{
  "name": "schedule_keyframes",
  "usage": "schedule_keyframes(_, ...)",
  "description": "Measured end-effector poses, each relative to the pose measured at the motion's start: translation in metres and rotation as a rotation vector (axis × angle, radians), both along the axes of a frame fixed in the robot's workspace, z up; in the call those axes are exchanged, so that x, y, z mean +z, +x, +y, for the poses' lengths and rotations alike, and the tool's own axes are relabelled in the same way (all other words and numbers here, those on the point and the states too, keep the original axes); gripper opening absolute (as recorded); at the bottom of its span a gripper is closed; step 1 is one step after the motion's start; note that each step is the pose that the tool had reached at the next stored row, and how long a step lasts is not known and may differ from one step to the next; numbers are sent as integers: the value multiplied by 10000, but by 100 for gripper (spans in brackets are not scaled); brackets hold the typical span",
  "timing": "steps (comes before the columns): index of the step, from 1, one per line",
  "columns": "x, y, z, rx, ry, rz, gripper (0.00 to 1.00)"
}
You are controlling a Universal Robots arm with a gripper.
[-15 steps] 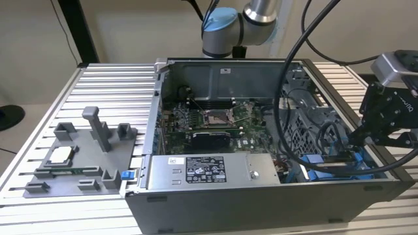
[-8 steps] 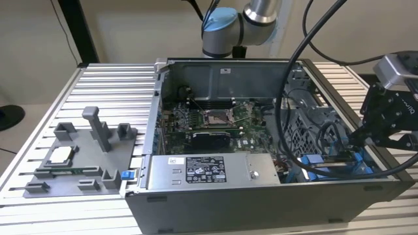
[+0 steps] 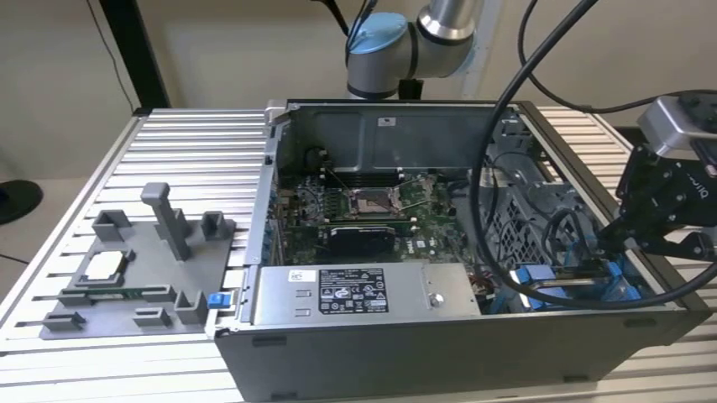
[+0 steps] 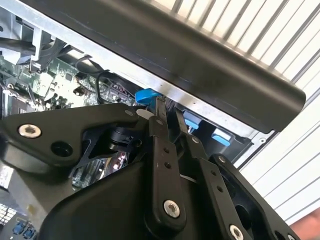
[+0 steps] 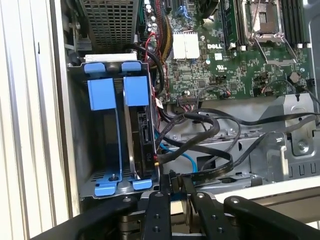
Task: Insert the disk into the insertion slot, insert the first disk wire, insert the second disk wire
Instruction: 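Insert the second disk wire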
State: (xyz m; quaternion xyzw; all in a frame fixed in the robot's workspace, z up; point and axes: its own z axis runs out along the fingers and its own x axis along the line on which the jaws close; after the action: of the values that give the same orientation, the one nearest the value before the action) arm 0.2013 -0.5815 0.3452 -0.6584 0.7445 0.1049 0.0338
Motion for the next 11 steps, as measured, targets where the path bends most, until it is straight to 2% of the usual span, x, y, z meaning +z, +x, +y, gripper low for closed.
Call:
schedule_keyframes(4,-2,-10,0,-9,56,0,100)
schedule_keyframes(11,-1,-21,0,-18,58,0,100)
